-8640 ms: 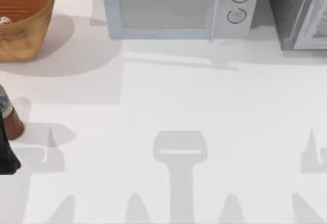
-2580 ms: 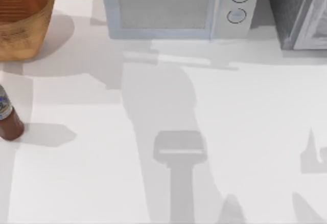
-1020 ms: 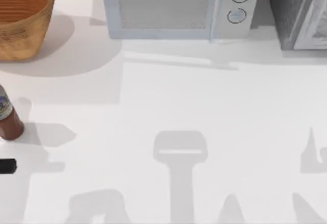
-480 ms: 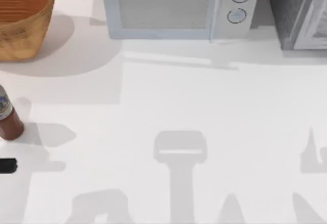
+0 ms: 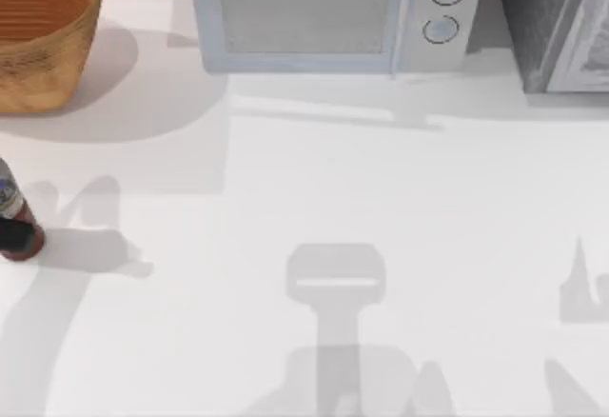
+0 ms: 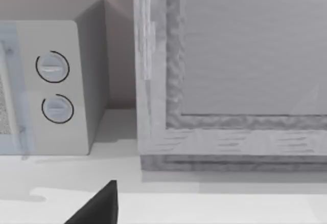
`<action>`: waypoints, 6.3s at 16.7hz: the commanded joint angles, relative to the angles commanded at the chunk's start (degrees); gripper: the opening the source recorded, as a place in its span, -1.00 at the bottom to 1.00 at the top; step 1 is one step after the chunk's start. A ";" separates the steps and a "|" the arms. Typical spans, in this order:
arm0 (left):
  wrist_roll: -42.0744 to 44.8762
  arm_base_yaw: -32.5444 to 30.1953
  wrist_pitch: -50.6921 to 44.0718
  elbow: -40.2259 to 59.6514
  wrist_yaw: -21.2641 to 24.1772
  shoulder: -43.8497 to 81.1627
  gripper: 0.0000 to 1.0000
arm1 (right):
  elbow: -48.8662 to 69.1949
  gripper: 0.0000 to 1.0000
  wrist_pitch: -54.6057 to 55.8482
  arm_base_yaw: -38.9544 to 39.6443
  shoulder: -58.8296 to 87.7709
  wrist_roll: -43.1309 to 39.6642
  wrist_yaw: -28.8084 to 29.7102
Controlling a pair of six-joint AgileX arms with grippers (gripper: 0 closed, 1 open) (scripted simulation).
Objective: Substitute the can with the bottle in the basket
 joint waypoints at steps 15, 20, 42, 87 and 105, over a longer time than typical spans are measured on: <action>0.48 -6.79 28.64 23.62 22.00 44.84 -1.00 | 0.00 1.00 0.00 0.00 0.00 0.00 0.00; 0.79 -8.73 36.44 30.33 28.50 58.19 -1.00 | 0.00 1.00 0.00 0.00 0.00 0.00 0.00; 2.26 -18.29 59.54 52.06 54.40 113.69 -1.00 | 0.00 1.00 0.00 0.00 0.00 0.00 0.00; 1.11 -16.13 41.19 36.72 41.26 90.25 1.00 | 0.00 1.00 0.00 0.00 0.00 0.00 0.00; 1.46 1.01 -12.36 -10.11 -6.07 -14.14 1.00 | 0.00 1.00 0.00 0.00 0.00 0.00 0.00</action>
